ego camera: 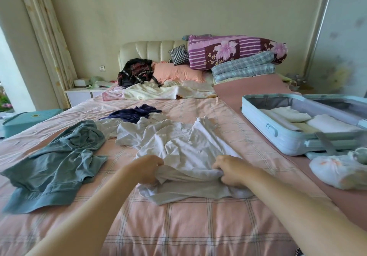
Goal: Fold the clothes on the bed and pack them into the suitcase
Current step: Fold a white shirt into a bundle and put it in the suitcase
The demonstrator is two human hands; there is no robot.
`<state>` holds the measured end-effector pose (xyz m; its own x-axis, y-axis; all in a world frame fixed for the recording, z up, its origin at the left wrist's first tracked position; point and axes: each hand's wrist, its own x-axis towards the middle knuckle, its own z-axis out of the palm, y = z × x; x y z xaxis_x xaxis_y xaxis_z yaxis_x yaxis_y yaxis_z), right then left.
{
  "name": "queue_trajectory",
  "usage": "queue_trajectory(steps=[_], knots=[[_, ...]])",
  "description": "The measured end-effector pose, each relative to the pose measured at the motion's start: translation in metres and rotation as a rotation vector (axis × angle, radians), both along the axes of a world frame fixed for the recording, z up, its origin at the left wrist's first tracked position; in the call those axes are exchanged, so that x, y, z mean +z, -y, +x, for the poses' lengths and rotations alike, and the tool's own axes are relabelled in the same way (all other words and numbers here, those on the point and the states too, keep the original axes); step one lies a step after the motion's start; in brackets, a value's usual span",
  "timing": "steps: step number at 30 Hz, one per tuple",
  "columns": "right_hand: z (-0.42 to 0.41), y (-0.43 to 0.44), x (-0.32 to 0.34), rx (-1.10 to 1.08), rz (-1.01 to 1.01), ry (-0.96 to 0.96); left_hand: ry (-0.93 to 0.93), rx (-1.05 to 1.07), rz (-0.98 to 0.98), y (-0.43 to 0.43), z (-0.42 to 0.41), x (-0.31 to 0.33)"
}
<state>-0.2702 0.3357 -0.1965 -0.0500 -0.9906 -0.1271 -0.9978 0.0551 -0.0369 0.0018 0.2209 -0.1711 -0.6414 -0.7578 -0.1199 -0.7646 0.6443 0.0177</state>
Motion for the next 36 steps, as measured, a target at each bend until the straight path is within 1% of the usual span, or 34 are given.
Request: queue_trajectory(steps=[1, 2, 3, 4, 5, 6, 7, 8, 9, 10, 11, 12, 13, 15, 17, 18, 19, 21, 23, 25, 26, 27, 28, 29, 30, 32, 33, 34, 35, 36], knots=[[-0.001, 0.0, 0.003, -0.02, -0.065, 0.002, -0.096, 0.01, -0.067, 0.0, 0.005, 0.005], [-0.003, 0.0, 0.006, -0.052, -0.116, -0.012, -0.196, 0.024, -0.176, 0.001, 0.009, 0.011], [-0.005, -0.002, 0.011, -0.08, -0.153, -0.041, -0.312, 0.029, -0.279, 0.001, 0.012, 0.017], [-0.006, -0.005, 0.016, -0.108, -0.17, -0.093, -0.44, 0.017, -0.338, -0.001, 0.015, 0.021], [-0.008, -0.009, 0.02, -0.131, -0.184, -0.177, -0.548, 0.001, -0.33, -0.003, 0.015, 0.022], [-0.01, -0.011, 0.023, -0.154, -0.171, -0.297, -0.604, -0.022, -0.265, -0.008, 0.015, 0.023], [-0.012, -0.014, 0.024, -0.192, -0.118, -0.404, -0.604, -0.044, -0.144, -0.013, 0.013, 0.02], [-0.013, -0.015, 0.023, -0.241, -0.038, -0.469, -0.55, -0.066, 0.003, -0.018, 0.011, 0.014], [-0.013, -0.017, 0.022, -0.284, 0.039, -0.495, -0.471, -0.09, 0.146, -0.023, 0.009, 0.007], [-0.013, -0.018, 0.018, -0.294, 0.091, -0.494, -0.399, -0.108, 0.249, -0.026, 0.007, 0.001], [-0.011, -0.018, 0.015, -0.255, 0.101, -0.46, -0.361, -0.116, 0.293, -0.028, 0.006, -0.003], [-0.009, -0.018, 0.011, -0.175, 0.077, -0.377, -0.333, -0.106, 0.269, -0.028, 0.006, -0.004], [-0.002, -0.018, 0.009, -0.082, 0.03, -0.261, -0.279, -0.089, 0.204, -0.027, 0.006, -0.006], [0.016, -0.018, 0.005, 0.077, -0.05, -0.053, -0.075, -0.028, 0.113, -0.026, 0.009, -0.007], [0.037, -0.014, -0.003, 0.153, -0.103, 0.083, 0.091, 0.044, 0.146, -0.028, 0.013, -0.009], [0.045, -0.013, -0.006, 0.167, -0.125, 0.125, 0.107, 0.06, 0.166, -0.028, 0.014, -0.012], [0.052, -0.011, -0.01, 0.176, -0.141, 0.14, 0.083, 0.074, 0.166, -0.027, 0.014, -0.014], [0.06, -0.009, -0.012, 0.197, -0.162, 0.107, -0.036, 0.123, 0.145, -0.027, 0.014, -0.014], [0.062, -0.007, -0.008, 0.203, -0.186, 0.057, -0.283, 0.148, 0.078, -0.028, 0.013, -0.01], [0.061, -0.005, -0.005, 0.165, -0.18, 0.093, -0.555, 0.132, -0.048, -0.032, 0.016, 0.0], [0.06, -0.005, -0.004, 0.142, -0.172, 0.114, -0.647, 0.11, -0.123, -0.035, 0.019, 0.008], [0.059, -0.004, -0.003, 0.128, -0.173, 0.122, -0.695, 0.086, -0.188, -0.039, 0.023, 0.015], [0.057, -0.003, -0.003, 0.114, -0.167, 0.109, -0.694, 0.07, -0.217, -0.04, 0.027, 0.022], [0.057, -0.003, -0.003, 0.098, -0.162, 0.094, -0.606, 0.066, -0.174, -0.039, 0.033, 0.026], [0.056, -0.003, -0.004, 0.081, -0.141, 0.077, -0.438, 0.067, -0.059, -0.04, 0.039, 0.029], [0.057, -0.002, -0.007, 0.083, -0.083, 0.056, -0.032, 0.107, 0.308, -0.042, 0.05, 0.023], [0.059, -0.003, -0.008, 0.106, -0.058, 0.058, 0.117, 0.155, 0.47, -0.046, 0.052, 0.018], [0.061, -0.003, -0.01, 0.132, -0.041, 0.065, 0.198, 0.193, 0.56, -0.049, 0.053, 0.014], [0.063, -0.005, -0.01, 0.155, -0.028, 0.073, 0.204, 0.197, 0.557, -0.05, 0.052, 0.01], [0.065, -0.006, -0.01, 0.174, -0.014, 0.061, 0.156, 0.17, 0.47, -0.049, 0.049, 0.007]])
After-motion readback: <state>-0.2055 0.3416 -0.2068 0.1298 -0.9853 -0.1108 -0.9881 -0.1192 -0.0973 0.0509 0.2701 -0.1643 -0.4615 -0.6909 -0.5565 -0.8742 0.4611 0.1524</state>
